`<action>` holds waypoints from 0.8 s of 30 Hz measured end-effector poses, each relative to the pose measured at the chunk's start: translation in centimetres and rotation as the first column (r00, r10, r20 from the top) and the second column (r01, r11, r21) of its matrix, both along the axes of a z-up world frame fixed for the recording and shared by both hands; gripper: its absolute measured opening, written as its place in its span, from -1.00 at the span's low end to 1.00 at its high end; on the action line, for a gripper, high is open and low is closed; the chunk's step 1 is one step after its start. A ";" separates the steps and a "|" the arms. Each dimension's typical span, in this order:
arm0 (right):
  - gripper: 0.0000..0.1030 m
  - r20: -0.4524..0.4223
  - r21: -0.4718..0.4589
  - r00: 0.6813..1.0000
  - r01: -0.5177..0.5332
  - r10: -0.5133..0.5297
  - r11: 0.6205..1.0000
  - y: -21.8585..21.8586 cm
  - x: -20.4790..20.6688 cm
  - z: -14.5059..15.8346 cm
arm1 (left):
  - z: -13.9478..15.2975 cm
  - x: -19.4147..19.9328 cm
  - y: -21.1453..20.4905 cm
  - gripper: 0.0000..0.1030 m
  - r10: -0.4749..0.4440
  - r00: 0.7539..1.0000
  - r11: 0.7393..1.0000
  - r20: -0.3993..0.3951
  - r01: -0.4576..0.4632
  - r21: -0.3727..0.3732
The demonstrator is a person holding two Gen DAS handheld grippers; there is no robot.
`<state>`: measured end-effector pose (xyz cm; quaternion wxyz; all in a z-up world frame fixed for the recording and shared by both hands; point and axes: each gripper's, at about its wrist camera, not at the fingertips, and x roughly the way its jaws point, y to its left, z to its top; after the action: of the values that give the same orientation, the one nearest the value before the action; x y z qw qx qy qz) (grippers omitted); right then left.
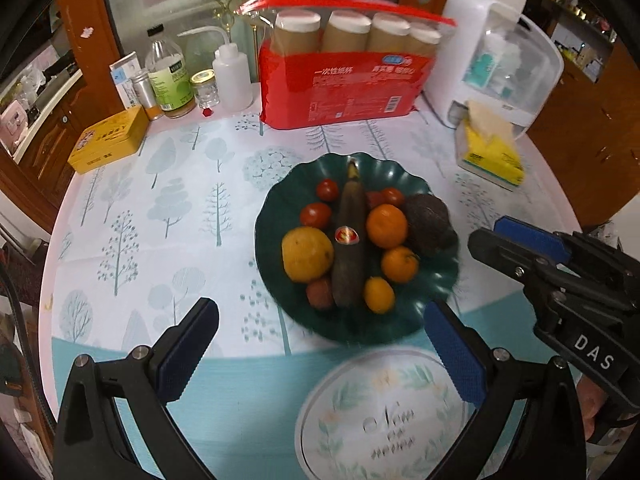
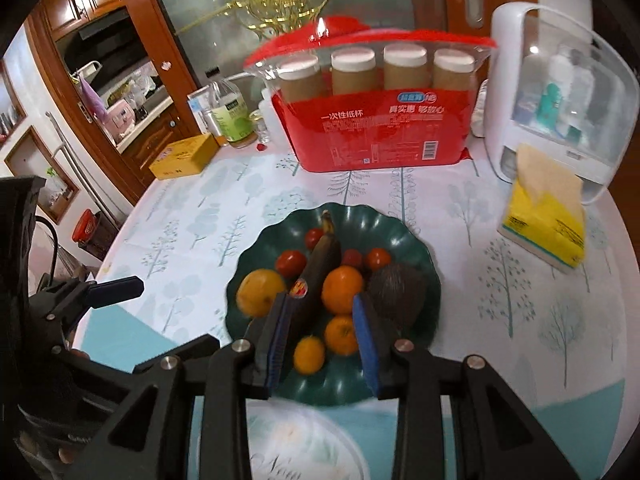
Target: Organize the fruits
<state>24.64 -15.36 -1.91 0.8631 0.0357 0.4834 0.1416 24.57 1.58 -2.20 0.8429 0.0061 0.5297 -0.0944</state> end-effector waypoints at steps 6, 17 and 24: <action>-0.36 0.021 0.002 1.000 0.020 -0.021 1.000 -0.5 -5.6 2.3 | 1.8 -5.4 0.9 0.98 0.013 0.999 1.000 0.035 -0.013 0.001; -0.36 0.004 -0.036 0.998 0.056 -0.055 0.998 -0.4 -15.4 3.1 | 3.6 -14.8 1.5 0.98 0.045 0.994 0.998 0.102 -0.050 0.044; -0.35 0.003 -0.065 0.994 0.108 -0.108 0.992 -0.5 -19.4 3.6 | 3.4 -17.9 1.1 0.98 0.062 0.993 0.996 0.106 -0.068 0.056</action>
<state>5.23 -15.82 1.66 0.8702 0.0337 0.4852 0.0789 6.71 2.69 1.17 0.8713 0.0189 0.4877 -0.0508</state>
